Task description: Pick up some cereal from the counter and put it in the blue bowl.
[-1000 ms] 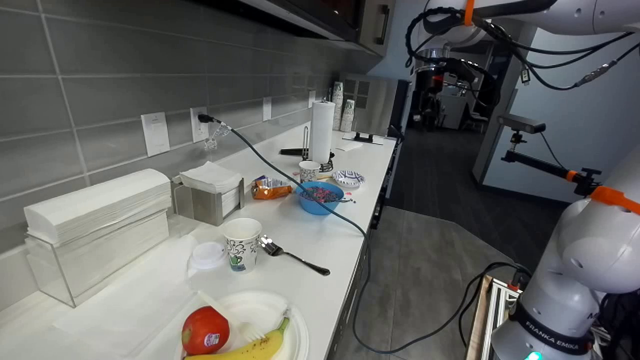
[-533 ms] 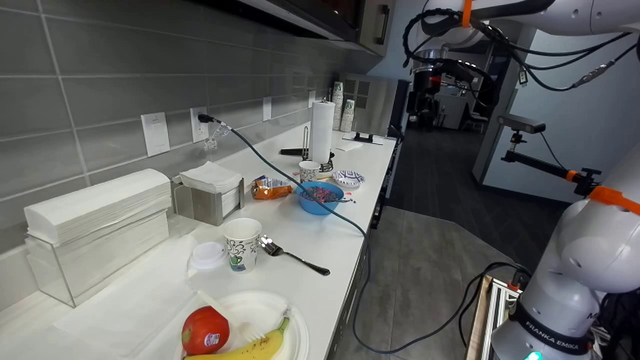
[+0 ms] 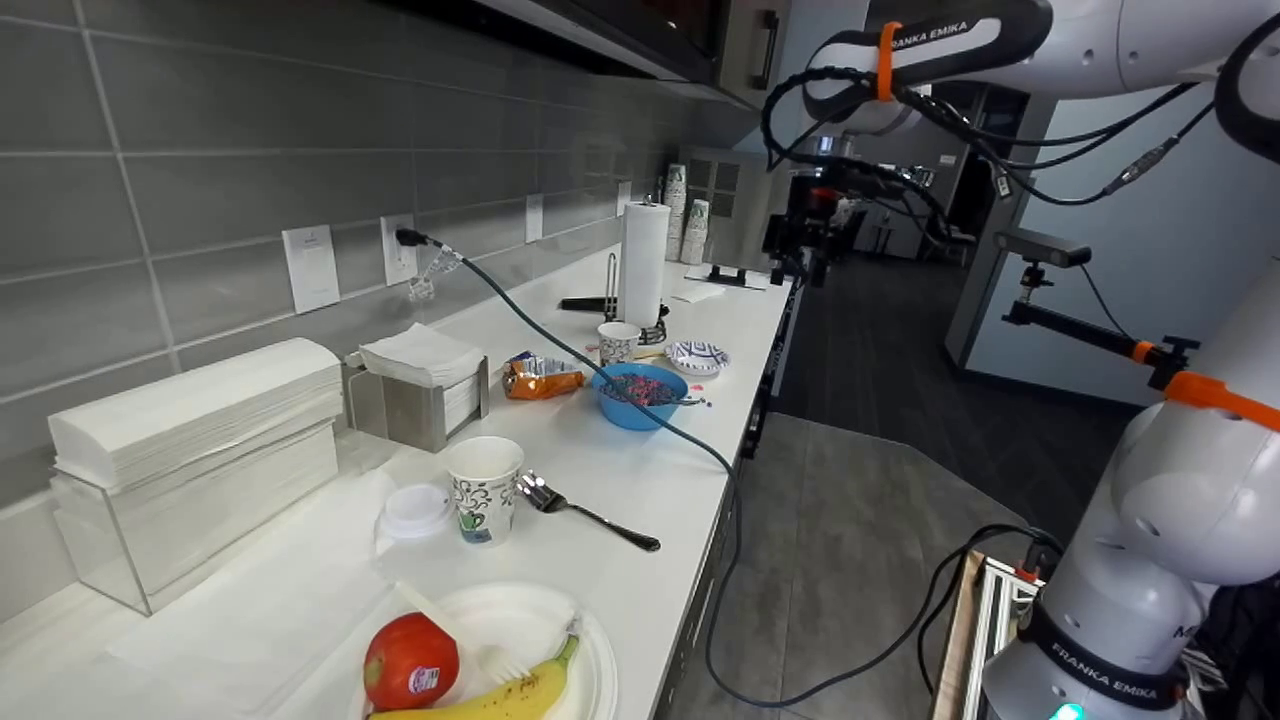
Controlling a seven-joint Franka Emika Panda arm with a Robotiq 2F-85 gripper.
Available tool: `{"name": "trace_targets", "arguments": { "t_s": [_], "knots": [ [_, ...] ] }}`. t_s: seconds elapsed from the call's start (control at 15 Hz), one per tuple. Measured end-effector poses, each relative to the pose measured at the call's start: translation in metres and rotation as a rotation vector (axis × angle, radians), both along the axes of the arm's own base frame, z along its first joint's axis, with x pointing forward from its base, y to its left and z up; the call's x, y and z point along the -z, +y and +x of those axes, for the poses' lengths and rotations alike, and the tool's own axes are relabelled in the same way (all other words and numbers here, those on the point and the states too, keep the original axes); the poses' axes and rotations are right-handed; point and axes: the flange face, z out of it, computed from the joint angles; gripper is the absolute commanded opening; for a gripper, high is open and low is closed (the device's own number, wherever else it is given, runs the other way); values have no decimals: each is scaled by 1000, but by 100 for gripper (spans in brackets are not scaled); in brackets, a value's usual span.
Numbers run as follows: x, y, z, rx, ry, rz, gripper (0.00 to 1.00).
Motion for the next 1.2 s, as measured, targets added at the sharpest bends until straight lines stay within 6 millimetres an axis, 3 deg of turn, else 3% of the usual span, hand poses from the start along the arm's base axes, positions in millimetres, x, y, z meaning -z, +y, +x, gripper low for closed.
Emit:
{"name": "trace_targets", "arguments": {
  "t_s": [0.47,0.87,1.2],
  "knots": [
    [49,-7,32,306,-176,-7,100],
    [85,-10,45,519,-234,-34,100],
    [119,-11,52,580,-219,-42,100]
  ]
}}
